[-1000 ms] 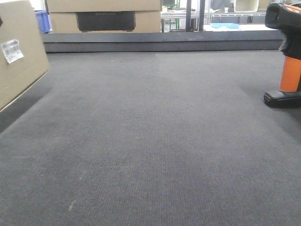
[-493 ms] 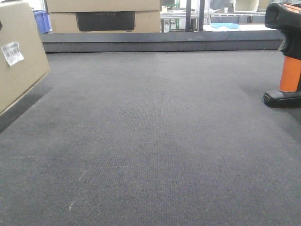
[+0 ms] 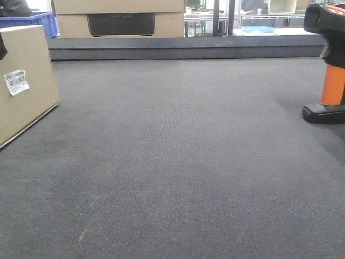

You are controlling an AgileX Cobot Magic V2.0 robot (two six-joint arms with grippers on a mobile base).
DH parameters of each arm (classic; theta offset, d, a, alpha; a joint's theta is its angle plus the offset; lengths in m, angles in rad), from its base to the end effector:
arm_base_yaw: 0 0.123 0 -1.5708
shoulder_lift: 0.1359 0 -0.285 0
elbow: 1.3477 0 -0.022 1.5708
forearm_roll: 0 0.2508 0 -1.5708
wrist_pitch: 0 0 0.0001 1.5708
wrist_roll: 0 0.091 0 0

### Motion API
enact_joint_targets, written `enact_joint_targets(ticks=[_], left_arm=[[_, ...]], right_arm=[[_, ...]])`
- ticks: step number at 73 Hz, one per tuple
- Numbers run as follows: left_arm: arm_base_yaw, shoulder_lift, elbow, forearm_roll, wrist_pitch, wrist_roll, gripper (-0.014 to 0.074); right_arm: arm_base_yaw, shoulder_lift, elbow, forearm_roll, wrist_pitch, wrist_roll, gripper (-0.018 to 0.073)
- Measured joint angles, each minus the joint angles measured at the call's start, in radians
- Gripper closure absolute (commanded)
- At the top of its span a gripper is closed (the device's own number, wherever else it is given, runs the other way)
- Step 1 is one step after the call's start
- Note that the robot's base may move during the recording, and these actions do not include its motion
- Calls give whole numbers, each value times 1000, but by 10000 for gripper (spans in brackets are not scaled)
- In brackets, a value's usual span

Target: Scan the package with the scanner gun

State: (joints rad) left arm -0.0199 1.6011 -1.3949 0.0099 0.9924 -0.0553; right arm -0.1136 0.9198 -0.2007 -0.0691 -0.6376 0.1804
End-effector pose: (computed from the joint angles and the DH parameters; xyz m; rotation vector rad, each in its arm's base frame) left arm 0.3390 -0.0060 0.3145 -0.0428 2.6818 -0.0108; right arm 0.1652 -0.0151 0.2409 0.1542 1.5588 0.0410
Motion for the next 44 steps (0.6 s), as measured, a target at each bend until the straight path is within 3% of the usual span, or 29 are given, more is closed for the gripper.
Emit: enact_joint_targets(ticks=[4,16,19,31,44], left_arm=[[0,0,0,0,0,0,494],[0,0,0,0,0,0,41],[0,0,0,0,0,0,-30],[0,0,0,40,0,0,81],[0,-32,-19,66,28,-9,83]], right_arm=[[0,0,0,0,2,0,721],[0,0,0,0,2,0,721],[0,0,0,0,2,0,721],[0,-16,0,0,4,0,721],[0,-84,0,0,21,0,721]])
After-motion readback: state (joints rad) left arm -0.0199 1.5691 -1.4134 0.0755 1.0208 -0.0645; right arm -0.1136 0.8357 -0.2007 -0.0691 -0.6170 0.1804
